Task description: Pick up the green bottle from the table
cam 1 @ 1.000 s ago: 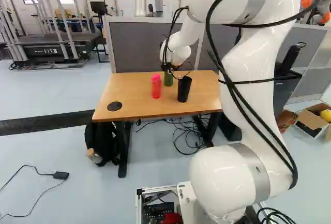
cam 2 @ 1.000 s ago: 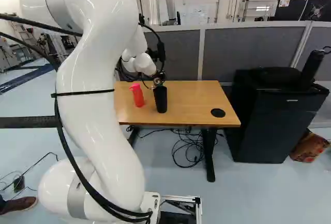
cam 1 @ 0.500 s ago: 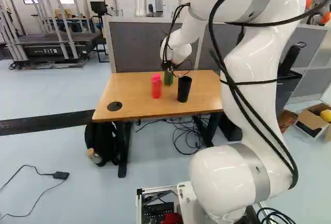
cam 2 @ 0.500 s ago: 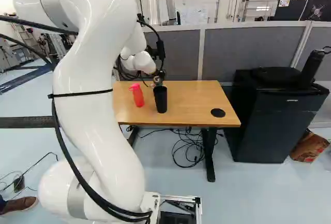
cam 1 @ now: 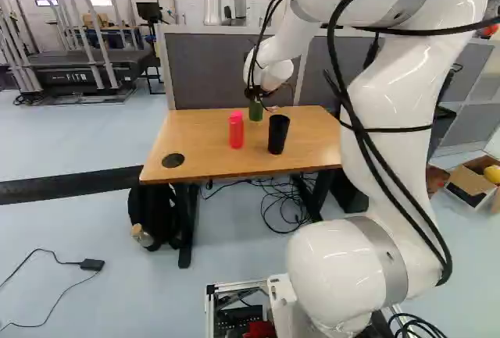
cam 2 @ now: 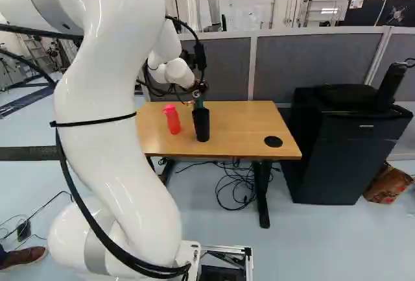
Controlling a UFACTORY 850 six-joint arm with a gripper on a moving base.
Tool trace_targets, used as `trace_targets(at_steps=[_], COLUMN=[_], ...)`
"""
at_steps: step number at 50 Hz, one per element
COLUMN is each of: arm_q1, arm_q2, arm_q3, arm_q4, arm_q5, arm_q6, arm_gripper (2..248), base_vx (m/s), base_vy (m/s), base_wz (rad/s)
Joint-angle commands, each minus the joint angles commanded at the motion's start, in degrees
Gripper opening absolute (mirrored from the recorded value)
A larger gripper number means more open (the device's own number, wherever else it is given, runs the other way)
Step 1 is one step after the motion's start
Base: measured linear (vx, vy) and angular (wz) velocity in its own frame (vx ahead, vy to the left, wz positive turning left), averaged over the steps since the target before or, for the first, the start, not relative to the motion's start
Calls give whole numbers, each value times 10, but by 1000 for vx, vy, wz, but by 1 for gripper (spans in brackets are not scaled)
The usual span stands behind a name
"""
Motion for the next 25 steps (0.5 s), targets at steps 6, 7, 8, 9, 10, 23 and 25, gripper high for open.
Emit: trace_targets(at_steps=[6, 7, 8, 9, 10, 23, 25], arm_q1=[-1, -1, -1, -2, -2, -5, -6], arm_q2=[11, 13, 15, 17, 18, 46, 51], arm_q3=[5, 6, 7, 8, 8, 22, 26], arm_q4=[0, 0, 0, 0, 0, 0, 0], arm_q5=[1, 2, 3, 4, 6, 36, 42], arm_q6=[0, 0, 0, 0, 0, 0, 0], arm_gripper=[124, 124, 124, 124, 124, 124, 124], base_vx=[0, 0, 0, 0, 0, 0, 0], base_vy=[0, 0, 0, 0, 0, 0, 0], base_wz=[0, 0, 0, 0, 0, 0, 0])
